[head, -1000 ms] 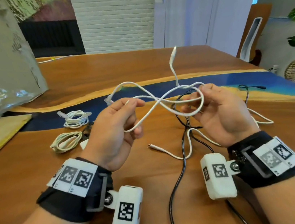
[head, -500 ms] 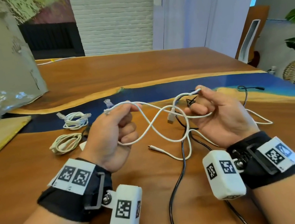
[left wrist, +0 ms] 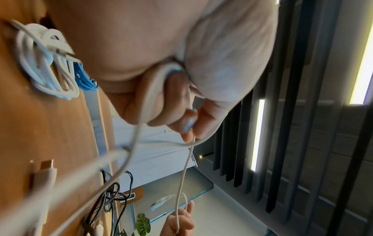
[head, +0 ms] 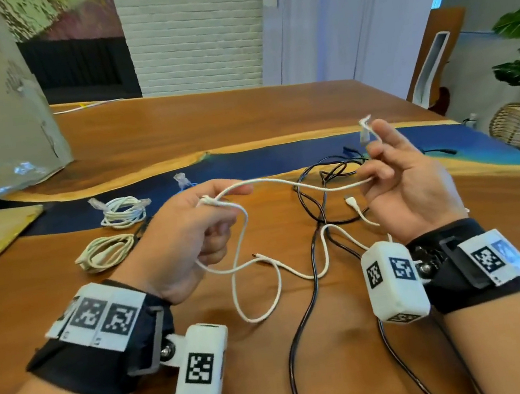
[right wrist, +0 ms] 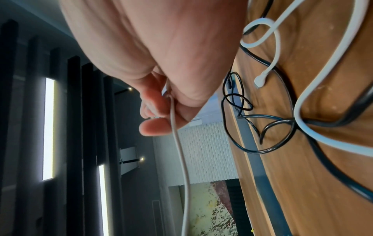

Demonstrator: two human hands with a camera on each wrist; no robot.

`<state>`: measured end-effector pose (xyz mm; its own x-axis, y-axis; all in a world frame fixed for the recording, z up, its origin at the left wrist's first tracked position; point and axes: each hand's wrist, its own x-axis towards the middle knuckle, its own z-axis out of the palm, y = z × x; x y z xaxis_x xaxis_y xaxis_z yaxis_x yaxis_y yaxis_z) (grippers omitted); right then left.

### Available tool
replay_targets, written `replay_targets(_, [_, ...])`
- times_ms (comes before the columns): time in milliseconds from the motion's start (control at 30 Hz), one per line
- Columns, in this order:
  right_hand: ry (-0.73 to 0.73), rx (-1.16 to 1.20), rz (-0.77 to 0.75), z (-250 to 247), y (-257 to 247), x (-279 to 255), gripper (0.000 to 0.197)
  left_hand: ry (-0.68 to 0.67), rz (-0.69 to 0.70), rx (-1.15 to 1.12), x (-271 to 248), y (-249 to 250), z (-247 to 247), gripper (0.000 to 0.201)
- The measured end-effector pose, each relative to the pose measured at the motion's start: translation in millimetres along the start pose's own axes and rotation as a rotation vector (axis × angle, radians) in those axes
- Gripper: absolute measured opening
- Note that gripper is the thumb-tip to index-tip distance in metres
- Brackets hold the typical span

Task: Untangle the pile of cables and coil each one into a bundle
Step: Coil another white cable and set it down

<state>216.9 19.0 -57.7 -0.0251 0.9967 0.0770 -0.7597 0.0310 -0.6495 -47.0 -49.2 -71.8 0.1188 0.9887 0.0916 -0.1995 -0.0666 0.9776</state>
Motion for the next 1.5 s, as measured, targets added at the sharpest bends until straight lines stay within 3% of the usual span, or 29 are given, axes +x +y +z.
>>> replay_targets(67, [-0.012,-0.055,0.042,-1.4,0.1,0.7,0.036,-0.090,0.063,-0.023,-1.1,2.0,-2.5,0.050])
replay_targets(133, [-0.057,-0.130,0.076,-1.9,-1.0,0.5,0.041,-0.153,0.097,-0.052,-2.7,4.8,-6.7,0.061])
replay_targets(233, [-0.165,-0.224,0.115,0.3,-2.1,-4.4,0.041,-0.139,0.096,-0.061,-6.2,8.4,-7.0,0.043])
replay_targets(400, [-0.352,-0.368,0.206,10.1,5.8,-20.4,0.032,0.036,0.015,0.070,-4.9,10.3,0.1,0.034])
replay_targets(467, [-0.423,-0.413,0.251,13.6,9.8,-25.3,0.031,0.068,0.014,0.071,-3.2,10.1,1.9,0.039])
replay_targets(567, [-0.501,-0.468,0.282,18.0,13.7,-30.0,0.032,0.139,0.131,0.323,-1.2,7.0,-2.8,0.045])
replay_targets(633, [-0.543,-0.504,0.287,19.9,17.1,-32.1,0.032,0.099,0.180,0.431,-2.8,7.1,-4.2,0.047])
replay_targets(767, [-0.624,-0.582,0.269,22.4,30.2,-35.1,0.026,-0.119,0.133,0.278,-6.4,5.0,5.0,0.042])
replay_targets(867, [-0.591,-0.630,0.219,23.6,39.6,-34.7,0.018,-0.162,0.009,0.241,-9.7,3.5,14.5,0.019])
replay_targets(967, [-0.484,-0.706,0.153,24.3,42.1,-31.2,0.017,-0.057,-0.142,0.186,-8.3,8.6,11.2,0.045])
replay_targets(1033, [-0.413,-0.747,0.082,22.5,40.1,-28.1,0.019,-0.049,-0.170,0.167,-7.9,12.9,3.2,0.050])
replay_targets(1233, [-0.320,-0.864,-0.132,22.3,40.5,-25.8,0.014,-0.283,-0.234,0.258,-15.5,17.4,3.9,0.048])
replay_targets(1333, [-0.321,-0.926,-0.135,21.3,44.7,-23.9,0.015,-0.173,-0.139,-0.013,-12.7,15.3,10.8,0.041])
replay_targets(1433, [-0.399,-0.977,-0.004,23.2,50.6,-27.3,0.018,-0.054,-0.076,-0.400,-8.2,19.2,13.1,0.034])
replay_targets(1500, [-0.462,-1.026,0.058,26.8,55.6,-30.6,0.021,-0.019,-0.030,-0.538,-6.9,19.5,14.0,0.031])
